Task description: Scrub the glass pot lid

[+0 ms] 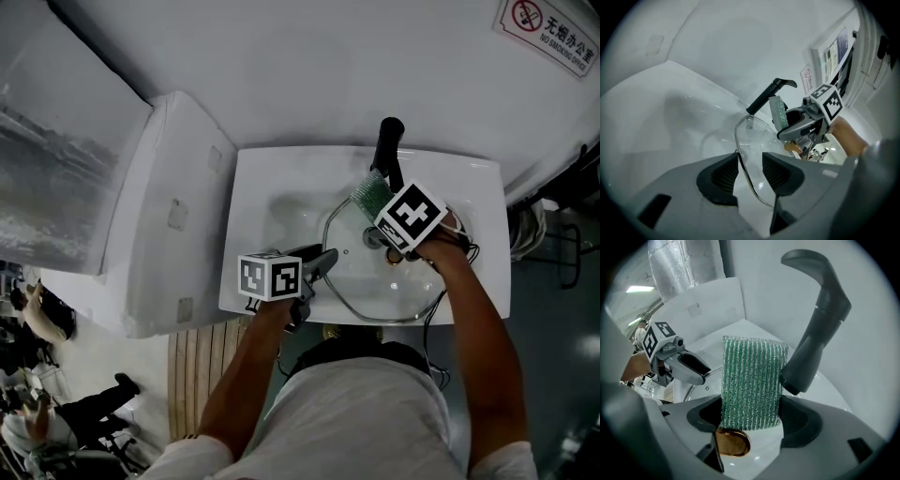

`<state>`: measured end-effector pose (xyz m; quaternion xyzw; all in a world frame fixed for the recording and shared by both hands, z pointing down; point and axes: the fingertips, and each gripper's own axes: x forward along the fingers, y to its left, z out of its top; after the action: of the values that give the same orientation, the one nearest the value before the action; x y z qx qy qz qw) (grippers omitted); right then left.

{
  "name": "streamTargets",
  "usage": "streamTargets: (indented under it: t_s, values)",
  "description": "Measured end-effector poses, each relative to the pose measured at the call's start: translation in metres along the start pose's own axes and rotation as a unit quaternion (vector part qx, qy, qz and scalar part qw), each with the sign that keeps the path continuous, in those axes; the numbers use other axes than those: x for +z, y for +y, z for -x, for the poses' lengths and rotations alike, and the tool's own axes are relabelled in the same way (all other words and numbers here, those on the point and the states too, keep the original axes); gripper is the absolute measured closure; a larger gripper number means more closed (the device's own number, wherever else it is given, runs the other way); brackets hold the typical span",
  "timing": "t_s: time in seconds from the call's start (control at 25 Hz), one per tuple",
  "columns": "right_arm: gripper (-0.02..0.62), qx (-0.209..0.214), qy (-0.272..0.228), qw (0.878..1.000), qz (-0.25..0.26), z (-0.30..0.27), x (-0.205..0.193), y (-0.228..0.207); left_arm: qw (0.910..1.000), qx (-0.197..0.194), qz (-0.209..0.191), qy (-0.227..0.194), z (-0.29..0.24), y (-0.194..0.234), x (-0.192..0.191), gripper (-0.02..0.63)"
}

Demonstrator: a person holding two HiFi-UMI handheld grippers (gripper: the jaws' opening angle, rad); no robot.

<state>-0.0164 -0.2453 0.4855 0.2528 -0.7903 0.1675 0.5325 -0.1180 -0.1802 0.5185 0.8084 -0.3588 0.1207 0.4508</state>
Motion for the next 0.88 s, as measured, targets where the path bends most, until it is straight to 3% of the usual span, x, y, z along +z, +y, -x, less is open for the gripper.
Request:
streamTargets:
  t_s: [0.4,0.64,0.88]
  values:
    - [0.247,-0.02,-0.002,1.0,-0.006,0.002,-0.001,-0.028,0.9999,0.01,0.002,-0.006,0.001,0.002,0.001,0.442]
    - [0.247,-0.028,0.024,0.999,-0.008,0.003,-0.015,-0.047,0.9999,0.012,0.005,-0.008,0.002,0.002,0.001,0.443]
    - [0.247,-0.014,0.024,0.997,-0.074,0.008,-0.043,-0.066,0.9998,0.017,0.006,-0.01,0.002,0.003,0.001,0.445]
